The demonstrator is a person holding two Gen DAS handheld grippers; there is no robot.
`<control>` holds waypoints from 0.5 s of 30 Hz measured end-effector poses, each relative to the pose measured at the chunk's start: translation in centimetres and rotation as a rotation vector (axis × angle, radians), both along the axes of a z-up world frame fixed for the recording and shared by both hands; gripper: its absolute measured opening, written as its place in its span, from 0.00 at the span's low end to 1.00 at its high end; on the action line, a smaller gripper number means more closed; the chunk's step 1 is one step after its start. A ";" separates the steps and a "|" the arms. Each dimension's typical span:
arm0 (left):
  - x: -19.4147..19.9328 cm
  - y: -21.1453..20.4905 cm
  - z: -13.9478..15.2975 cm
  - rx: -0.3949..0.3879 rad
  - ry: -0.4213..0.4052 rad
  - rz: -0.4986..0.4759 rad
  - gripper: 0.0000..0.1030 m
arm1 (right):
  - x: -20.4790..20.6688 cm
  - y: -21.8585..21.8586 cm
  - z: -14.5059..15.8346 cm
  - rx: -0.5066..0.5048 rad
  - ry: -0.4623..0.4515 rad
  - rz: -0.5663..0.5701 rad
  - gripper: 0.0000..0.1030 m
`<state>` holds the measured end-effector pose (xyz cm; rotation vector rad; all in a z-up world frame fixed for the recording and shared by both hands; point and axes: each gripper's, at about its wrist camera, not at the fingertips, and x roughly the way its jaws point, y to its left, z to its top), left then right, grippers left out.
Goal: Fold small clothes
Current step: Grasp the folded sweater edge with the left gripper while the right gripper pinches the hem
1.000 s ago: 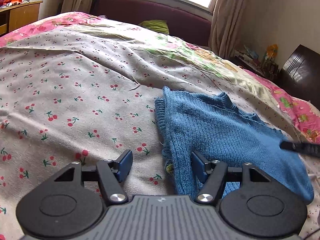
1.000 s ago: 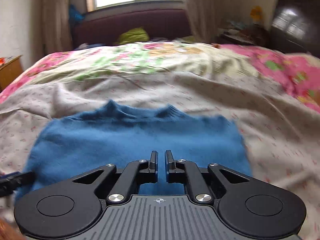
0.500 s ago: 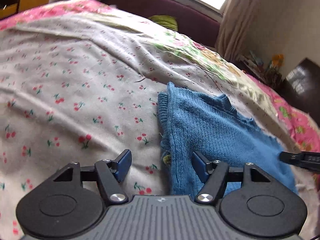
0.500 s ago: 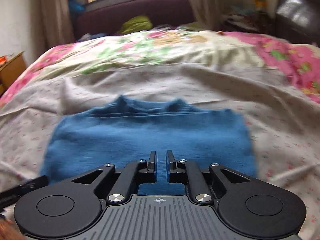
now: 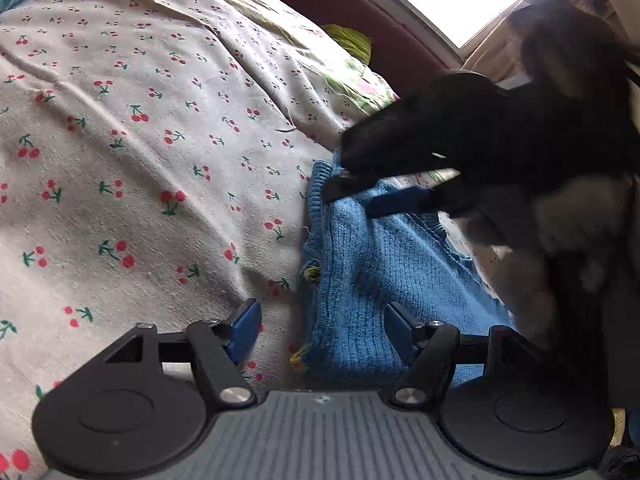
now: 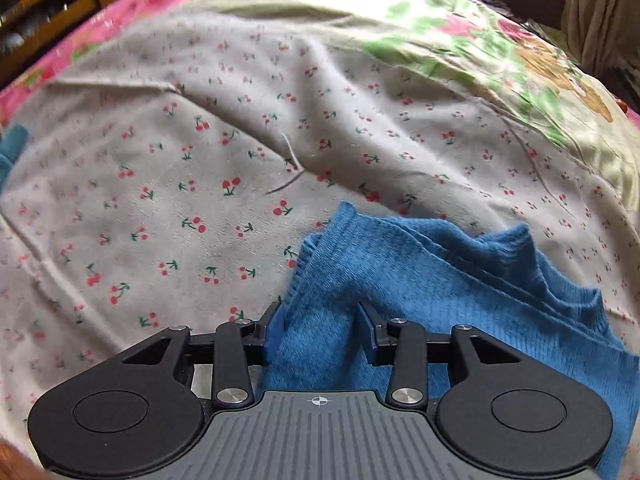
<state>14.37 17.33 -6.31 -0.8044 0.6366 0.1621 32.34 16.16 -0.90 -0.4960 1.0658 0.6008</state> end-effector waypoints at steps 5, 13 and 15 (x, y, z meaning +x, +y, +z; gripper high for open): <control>0.5 -0.3 -0.2 -0.014 -0.004 -0.012 0.75 | 0.2 2.7 -1.7 -0.119 0.003 0.065 0.55; 0.4 -0.3 -0.4 -0.002 -0.008 -0.015 0.74 | -0.2 3.4 -3.2 -0.228 -0.086 0.119 0.28; 0.4 -0.6 -0.3 0.009 -0.021 -0.018 0.74 | 0.0 2.4 -2.7 -0.203 -0.103 0.093 0.19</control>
